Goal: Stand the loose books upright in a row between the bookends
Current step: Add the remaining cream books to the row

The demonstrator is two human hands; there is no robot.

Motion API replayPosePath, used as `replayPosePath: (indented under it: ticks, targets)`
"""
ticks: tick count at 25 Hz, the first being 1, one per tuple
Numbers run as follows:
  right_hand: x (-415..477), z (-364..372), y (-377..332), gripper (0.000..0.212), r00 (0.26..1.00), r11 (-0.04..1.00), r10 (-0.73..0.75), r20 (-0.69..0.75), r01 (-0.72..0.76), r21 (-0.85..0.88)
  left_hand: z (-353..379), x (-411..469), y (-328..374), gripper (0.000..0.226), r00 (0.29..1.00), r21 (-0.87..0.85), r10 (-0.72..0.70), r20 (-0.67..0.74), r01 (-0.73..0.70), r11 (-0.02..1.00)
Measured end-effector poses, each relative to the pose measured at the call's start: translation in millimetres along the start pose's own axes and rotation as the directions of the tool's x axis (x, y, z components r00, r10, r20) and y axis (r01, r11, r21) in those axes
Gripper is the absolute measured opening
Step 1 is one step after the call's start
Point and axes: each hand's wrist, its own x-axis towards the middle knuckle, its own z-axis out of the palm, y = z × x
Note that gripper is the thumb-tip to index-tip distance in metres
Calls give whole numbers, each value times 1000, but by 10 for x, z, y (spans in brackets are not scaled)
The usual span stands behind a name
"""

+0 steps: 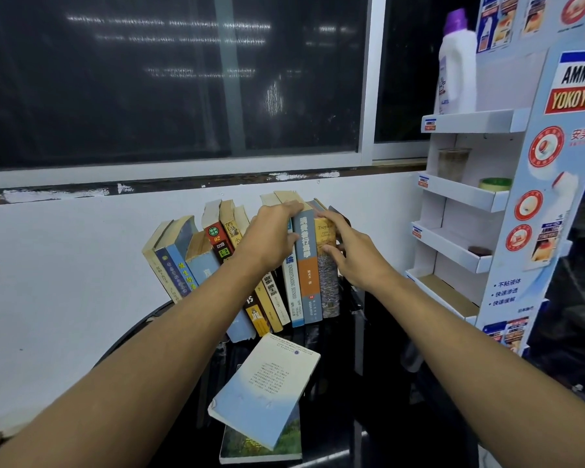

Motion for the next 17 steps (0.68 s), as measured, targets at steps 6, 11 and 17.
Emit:
replayPosePath:
  ticks: [6, 11, 17]
  targets:
    - [91, -135, -115, 51, 997, 988, 3, 81, 9, -154, -129, -10, 11, 52, 996, 20, 43, 82, -45, 999]
    - [40, -264, -351, 43, 999, 925, -36, 7, 36, -379, -254, -167, -127, 53, 998, 5, 68, 18, -68, 998]
    - [-32, -61, -830, 40, 949, 819, -316, -7, 269, -507, -396, -527, -464, 47, 977, 74, 67, -201, -53, 996]
